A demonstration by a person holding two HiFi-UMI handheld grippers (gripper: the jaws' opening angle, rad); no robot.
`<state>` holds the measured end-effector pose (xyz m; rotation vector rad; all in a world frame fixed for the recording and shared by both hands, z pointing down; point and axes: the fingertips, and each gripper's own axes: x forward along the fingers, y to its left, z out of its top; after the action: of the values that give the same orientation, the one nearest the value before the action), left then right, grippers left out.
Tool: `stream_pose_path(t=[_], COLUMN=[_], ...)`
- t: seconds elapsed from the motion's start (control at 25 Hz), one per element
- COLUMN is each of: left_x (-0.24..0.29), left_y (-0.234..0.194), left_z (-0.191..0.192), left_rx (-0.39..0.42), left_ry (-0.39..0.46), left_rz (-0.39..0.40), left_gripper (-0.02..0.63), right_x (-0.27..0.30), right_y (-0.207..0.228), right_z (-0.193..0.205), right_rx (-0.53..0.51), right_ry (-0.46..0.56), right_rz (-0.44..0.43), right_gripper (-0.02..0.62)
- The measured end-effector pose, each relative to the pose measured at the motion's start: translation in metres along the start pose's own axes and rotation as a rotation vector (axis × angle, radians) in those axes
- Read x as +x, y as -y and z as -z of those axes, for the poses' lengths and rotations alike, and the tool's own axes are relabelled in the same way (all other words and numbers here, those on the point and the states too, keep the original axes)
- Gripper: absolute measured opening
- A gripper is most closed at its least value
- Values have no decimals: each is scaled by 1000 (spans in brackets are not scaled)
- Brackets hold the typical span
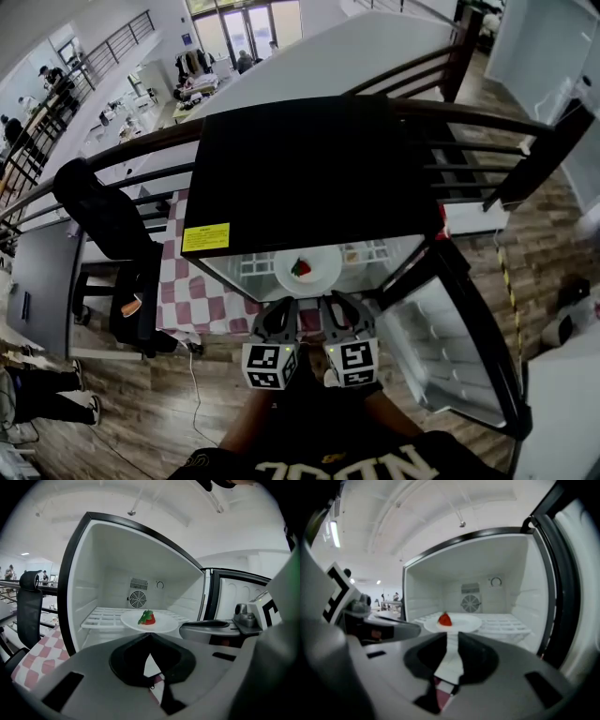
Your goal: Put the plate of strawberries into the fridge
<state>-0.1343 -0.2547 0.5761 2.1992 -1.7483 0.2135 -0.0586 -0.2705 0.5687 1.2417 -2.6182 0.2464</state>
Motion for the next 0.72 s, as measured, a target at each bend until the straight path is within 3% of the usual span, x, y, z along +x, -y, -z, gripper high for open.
stream_pose_path(t=[0.2, 0.72], left_x=[10, 39], left_y=[-5, -21], left_z=[2, -12], left_rx=[28, 37], left_ry=[-16, -32], left_rz=[-4, -2], left_gripper=[18, 18], right_x=[10, 44], right_y=[-1, 6], right_z=[1, -11], right_rx=[10, 28], right_ry=[-4, -10], right_rz=[2, 2], right_gripper=[54, 44])
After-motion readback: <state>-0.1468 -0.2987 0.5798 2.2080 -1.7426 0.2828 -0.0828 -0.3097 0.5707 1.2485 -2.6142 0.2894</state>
